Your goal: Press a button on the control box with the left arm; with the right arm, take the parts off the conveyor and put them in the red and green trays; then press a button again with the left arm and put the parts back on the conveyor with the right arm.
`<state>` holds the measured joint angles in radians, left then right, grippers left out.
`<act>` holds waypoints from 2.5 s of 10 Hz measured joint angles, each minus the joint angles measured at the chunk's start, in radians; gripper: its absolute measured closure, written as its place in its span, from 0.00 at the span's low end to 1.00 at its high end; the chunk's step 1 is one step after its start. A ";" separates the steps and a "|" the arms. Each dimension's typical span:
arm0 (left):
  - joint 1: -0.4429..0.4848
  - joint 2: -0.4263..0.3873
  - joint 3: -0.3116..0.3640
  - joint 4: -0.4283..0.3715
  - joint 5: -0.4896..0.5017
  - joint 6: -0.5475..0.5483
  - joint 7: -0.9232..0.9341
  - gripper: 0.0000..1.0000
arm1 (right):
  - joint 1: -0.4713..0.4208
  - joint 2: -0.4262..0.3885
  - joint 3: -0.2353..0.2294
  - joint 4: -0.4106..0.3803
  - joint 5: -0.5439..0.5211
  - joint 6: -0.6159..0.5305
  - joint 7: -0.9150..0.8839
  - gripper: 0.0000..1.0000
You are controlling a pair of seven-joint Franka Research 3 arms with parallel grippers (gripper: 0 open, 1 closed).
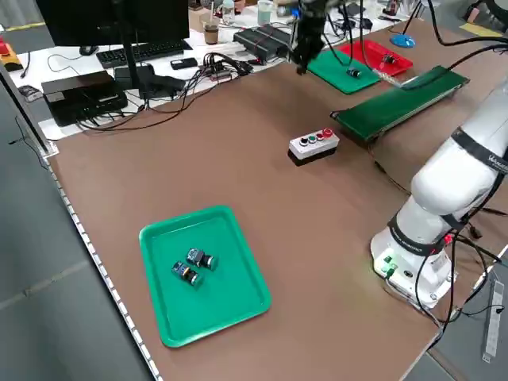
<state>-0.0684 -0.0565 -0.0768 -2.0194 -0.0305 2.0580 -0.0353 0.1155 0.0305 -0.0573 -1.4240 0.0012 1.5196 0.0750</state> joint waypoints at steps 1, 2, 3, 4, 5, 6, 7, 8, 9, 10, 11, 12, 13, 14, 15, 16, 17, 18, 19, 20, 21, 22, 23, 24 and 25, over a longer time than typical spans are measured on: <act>0.000 0.000 0.017 0.080 0.000 -0.076 0.004 0.59 | 0.020 0.032 0.003 -0.016 0.001 0.046 0.000 0.00; 0.000 0.000 0.029 0.164 0.000 -0.180 0.012 0.43 | 0.039 0.088 0.005 -0.029 0.001 0.111 0.000 0.00; 0.000 0.001 0.035 0.244 0.000 -0.274 0.014 0.30 | 0.054 0.158 0.006 -0.035 0.001 0.183 0.000 0.00; -0.001 0.002 0.039 0.308 0.000 -0.340 0.014 0.14 | 0.063 0.232 0.006 -0.037 0.001 0.245 0.000 0.00; -0.002 0.004 0.047 0.354 0.000 -0.382 0.013 0.00 | 0.064 0.300 0.005 -0.037 0.001 0.305 0.000 0.00; -0.002 0.008 0.052 0.385 0.000 -0.402 0.014 0.00 | 0.063 0.361 0.004 -0.037 0.001 0.371 0.000 0.00; -0.003 0.012 0.054 0.412 0.000 -0.423 0.014 0.00 | 0.060 0.420 0.002 -0.037 0.001 0.438 -0.007 0.00; -0.005 0.014 0.054 0.431 0.000 -0.449 0.014 0.00 | 0.055 0.478 0.000 -0.038 0.001 0.505 -0.031 0.00; -0.007 0.015 0.054 0.440 0.000 -0.465 0.012 0.00 | 0.047 0.536 -0.001 -0.037 0.024 0.570 -0.053 0.00; -0.009 0.018 0.054 0.441 0.000 -0.470 0.011 0.00 | 0.038 0.585 -0.002 -0.035 0.051 0.621 -0.079 0.00; -0.009 0.023 0.054 0.441 0.000 -0.471 0.009 0.00 | 0.032 0.614 -0.002 -0.033 0.064 0.644 -0.100 0.00; -0.008 0.028 0.054 0.441 0.000 -0.473 0.005 0.00 | 0.031 0.631 -0.002 -0.032 0.067 0.653 -0.107 0.00; -0.008 0.032 0.054 0.441 0.000 -0.475 0.001 0.00 | 0.032 0.647 -0.001 -0.036 0.069 0.676 -0.109 0.00; -0.007 0.037 0.055 0.441 0.000 -0.475 0.001 0.00 | 0.033 0.664 -0.001 -0.050 0.069 0.715 -0.110 0.00; -0.006 0.039 0.055 0.442 0.000 -0.475 0.001 0.00 | 0.034 0.677 0.000 -0.079 0.070 0.770 -0.112 0.00; -0.005 0.040 0.055 0.443 0.000 -0.475 0.000 0.00 | 0.035 0.687 0.000 -0.108 0.070 0.819 -0.120 0.00; -0.003 0.040 0.056 0.444 0.000 -0.475 -0.001 0.00 | 0.034 0.694 -0.001 -0.127 0.070 0.845 -0.128 0.00; 0.000 0.040 0.058 0.445 0.000 -0.476 -0.001 0.00 | 0.033 0.697 -0.001 -0.134 0.070 0.854 -0.131 0.00; 0.001 0.043 0.058 0.445 0.000 -0.477 -0.001 0.00 | 0.033 0.702 -0.001 -0.136 0.070 0.866 -0.134 0.00; 0.001 0.049 0.058 0.445 0.000 -0.477 -0.001 0.00 | 0.034 0.707 -0.001 -0.138 0.070 0.878 -0.137 0.00; 0.001 0.056 0.058 0.445 0.000 -0.477 -0.001 0.00 | 0.035 0.714 0.000 -0.140 0.070 0.890 -0.138 0.00; 0.001 0.061 0.057 0.445 0.000 -0.477 -0.001 0.00 | 0.036 0.722 0.000 -0.143 0.070 0.904 -0.139 0.00; 0.001 0.061 0.057 0.446 0.000 -0.477 -0.001 0.00 | 0.037 0.729 0.000 -0.143 0.070 0.913 -0.139 0.00; 0.001 0.061 0.057 0.448 0.000 -0.477 -0.001 0.00 | 0.037 0.735 0.000 -0.143 0.070 0.917 -0.139 0.00; 0.001 0.061 0.057 0.448 0.000 -0.477 -0.001 0.00 | 0.038 0.738 0.000 -0.144 0.070 0.919 -0.139 0.00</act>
<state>-0.0677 0.0049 -0.0195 -1.5713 -0.0305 1.5809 -0.0359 0.1532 0.7690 -0.0574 -1.5675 0.0708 2.4389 -0.0644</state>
